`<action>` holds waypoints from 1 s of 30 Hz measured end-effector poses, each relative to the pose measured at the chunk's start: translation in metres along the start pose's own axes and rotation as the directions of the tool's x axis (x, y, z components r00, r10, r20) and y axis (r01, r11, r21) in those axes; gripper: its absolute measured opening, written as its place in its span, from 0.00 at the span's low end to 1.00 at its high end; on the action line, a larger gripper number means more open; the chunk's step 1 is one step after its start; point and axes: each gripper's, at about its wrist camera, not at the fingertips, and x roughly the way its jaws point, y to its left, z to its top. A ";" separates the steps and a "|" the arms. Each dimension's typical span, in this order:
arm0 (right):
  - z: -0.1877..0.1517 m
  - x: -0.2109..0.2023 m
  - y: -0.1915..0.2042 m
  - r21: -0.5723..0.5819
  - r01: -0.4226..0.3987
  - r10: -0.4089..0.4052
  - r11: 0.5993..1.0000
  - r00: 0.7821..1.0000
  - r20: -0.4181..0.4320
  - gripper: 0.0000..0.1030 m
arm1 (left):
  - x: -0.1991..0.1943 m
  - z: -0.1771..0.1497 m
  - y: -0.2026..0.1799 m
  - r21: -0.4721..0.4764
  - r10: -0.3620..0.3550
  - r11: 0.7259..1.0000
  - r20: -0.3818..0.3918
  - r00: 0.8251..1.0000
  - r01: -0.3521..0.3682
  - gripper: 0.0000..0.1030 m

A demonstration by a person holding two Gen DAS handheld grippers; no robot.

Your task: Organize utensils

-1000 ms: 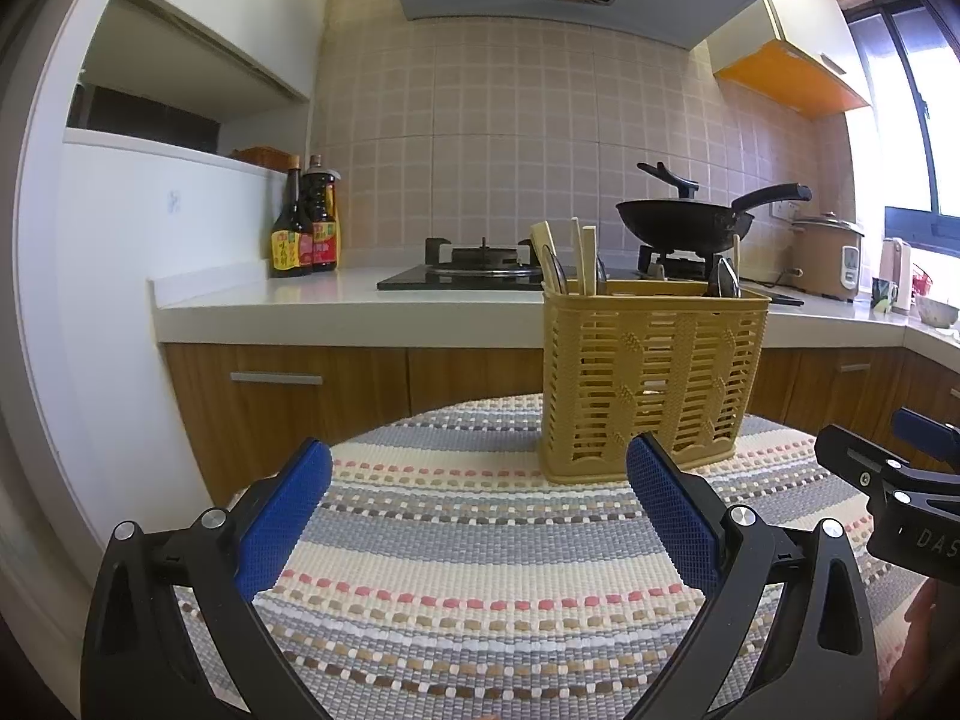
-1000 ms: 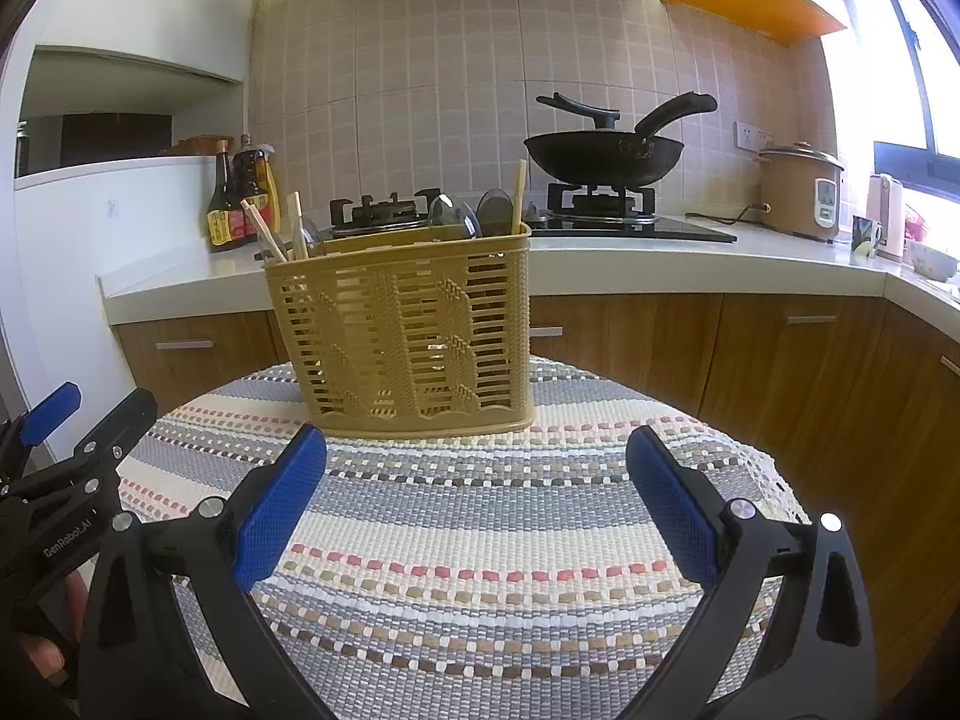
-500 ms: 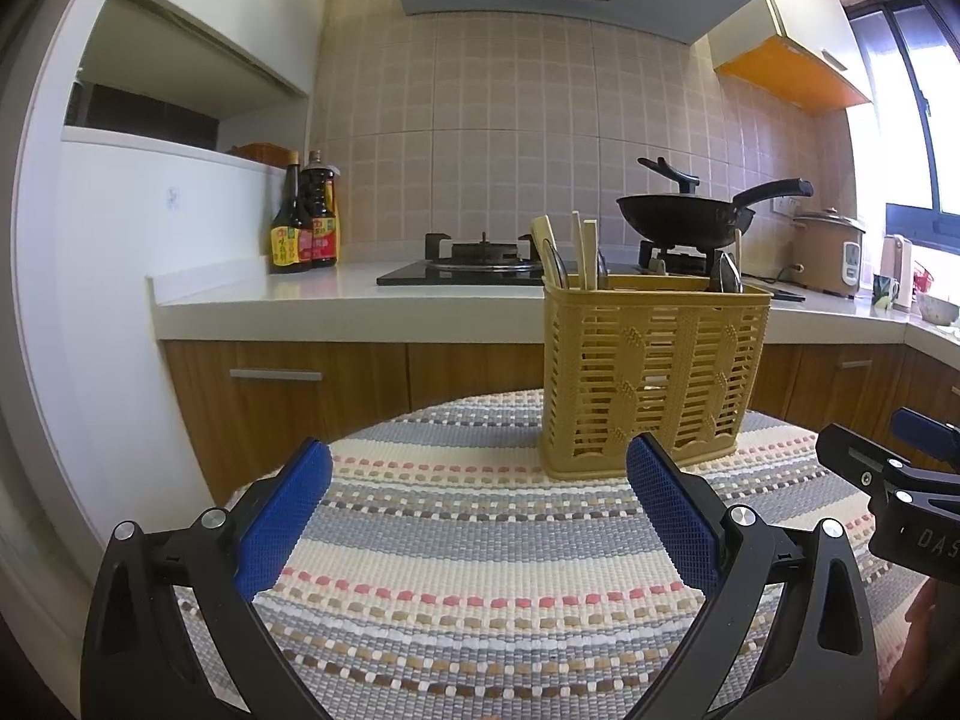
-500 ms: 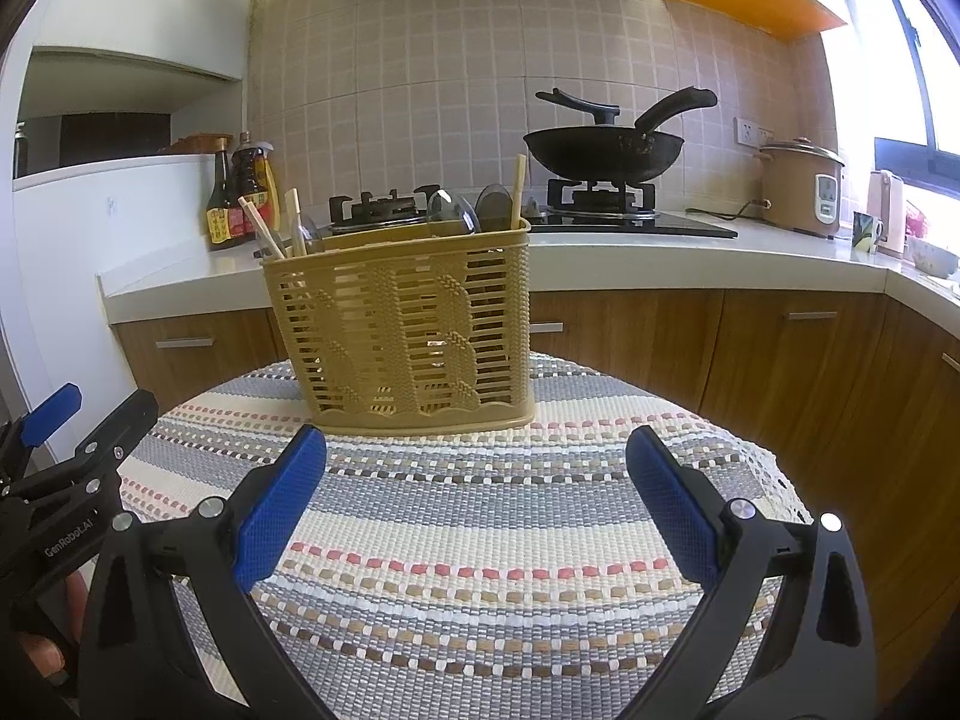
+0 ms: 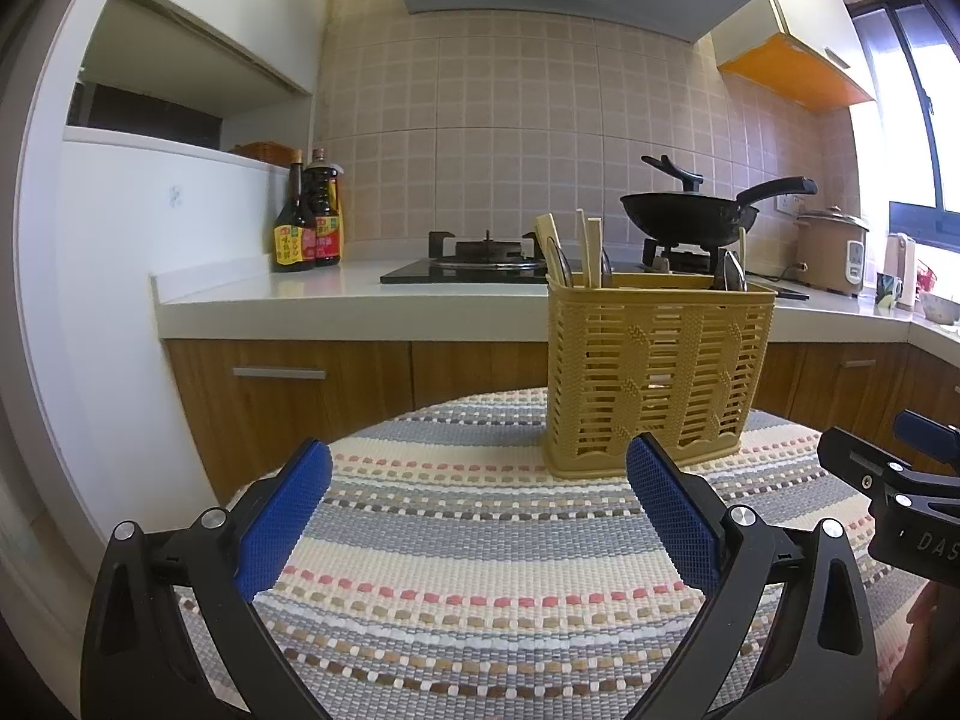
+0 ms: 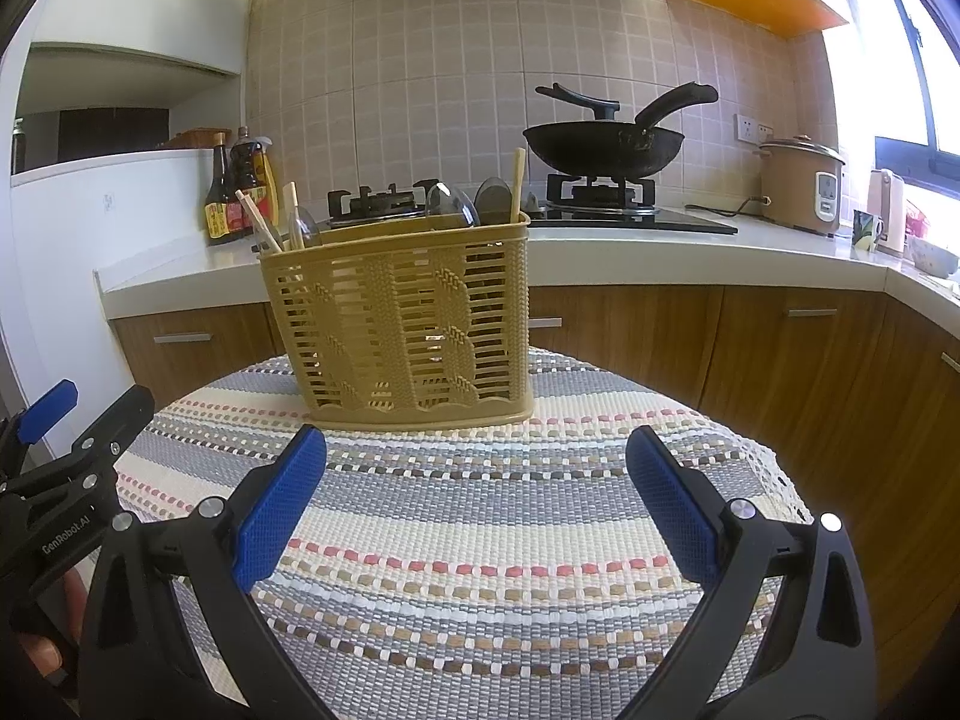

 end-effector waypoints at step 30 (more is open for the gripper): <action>-0.001 0.002 0.001 -0.007 0.020 -0.020 1.000 1.000 -0.013 0.93 | 0.000 -0.002 0.000 0.010 0.003 1.000 -0.011 1.000 -0.003 0.93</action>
